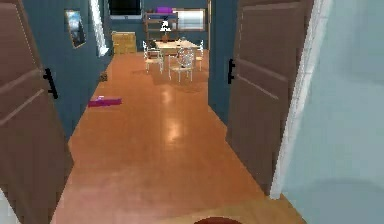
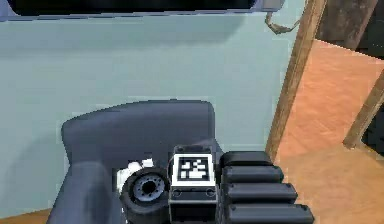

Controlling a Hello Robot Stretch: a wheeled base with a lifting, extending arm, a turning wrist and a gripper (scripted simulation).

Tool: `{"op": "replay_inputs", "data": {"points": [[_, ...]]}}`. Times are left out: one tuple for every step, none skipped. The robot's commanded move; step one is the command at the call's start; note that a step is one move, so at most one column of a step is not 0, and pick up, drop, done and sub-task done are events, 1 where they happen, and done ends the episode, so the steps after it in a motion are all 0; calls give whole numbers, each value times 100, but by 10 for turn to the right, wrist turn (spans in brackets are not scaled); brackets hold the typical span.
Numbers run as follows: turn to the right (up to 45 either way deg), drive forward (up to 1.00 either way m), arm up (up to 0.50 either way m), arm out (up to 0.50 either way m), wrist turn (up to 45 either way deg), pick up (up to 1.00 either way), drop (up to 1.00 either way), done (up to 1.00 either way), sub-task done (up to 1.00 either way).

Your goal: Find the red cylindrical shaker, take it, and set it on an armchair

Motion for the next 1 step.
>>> {"op": "replay_inputs", "data": {"points": [[-450,0,0,0,0,0,0,0,0]]}}
